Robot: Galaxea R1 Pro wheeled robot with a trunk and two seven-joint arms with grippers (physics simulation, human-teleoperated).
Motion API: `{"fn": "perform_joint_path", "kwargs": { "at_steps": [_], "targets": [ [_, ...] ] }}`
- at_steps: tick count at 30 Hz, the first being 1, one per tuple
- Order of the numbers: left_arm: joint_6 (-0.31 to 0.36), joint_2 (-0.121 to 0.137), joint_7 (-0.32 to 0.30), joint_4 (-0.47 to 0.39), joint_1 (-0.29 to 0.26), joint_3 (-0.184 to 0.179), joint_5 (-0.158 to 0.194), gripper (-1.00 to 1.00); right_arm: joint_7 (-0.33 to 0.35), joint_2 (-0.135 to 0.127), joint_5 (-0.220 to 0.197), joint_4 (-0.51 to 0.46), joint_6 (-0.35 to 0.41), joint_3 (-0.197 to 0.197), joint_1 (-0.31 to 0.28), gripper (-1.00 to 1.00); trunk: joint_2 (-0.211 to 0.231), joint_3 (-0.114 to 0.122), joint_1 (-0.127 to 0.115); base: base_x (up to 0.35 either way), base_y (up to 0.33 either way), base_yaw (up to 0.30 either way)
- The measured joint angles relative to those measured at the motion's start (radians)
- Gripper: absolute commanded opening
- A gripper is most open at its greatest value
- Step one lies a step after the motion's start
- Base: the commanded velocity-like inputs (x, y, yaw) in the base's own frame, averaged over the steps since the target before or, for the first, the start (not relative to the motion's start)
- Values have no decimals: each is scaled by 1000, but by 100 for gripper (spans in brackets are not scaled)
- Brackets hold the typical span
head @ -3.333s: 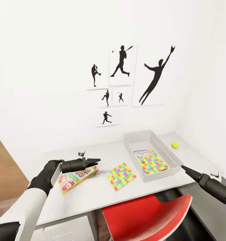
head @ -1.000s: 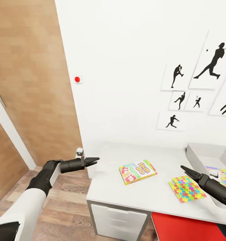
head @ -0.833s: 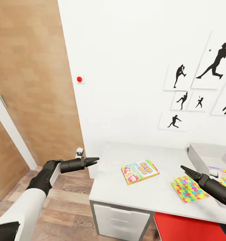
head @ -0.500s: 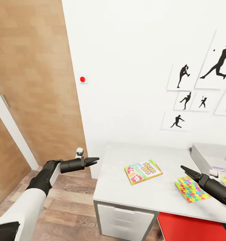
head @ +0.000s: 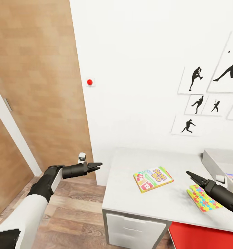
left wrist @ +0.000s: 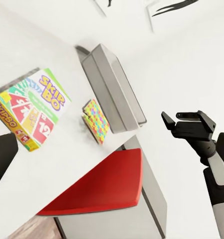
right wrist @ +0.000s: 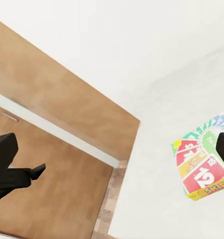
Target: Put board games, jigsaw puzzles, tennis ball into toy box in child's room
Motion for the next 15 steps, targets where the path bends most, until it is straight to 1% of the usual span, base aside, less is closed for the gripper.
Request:
{"fn": "perform_joint_path", "kwargs": {
  "at_steps": [7,11,15],
  "targets": [
    [0,0,0,0,0,0,0,100,-1,1,1,0,0,0,0,100,0,0,0,97,112,0],
    [0,1,0,0,0,1,0,100,-2,1,1,0,0,0,0,100,0,0,0,26,46,0],
    [0,1,0,0,0,1,0,100,-3,0,2,0,0,0,0,100,0,0,0,6,131,0]
  ]
}}
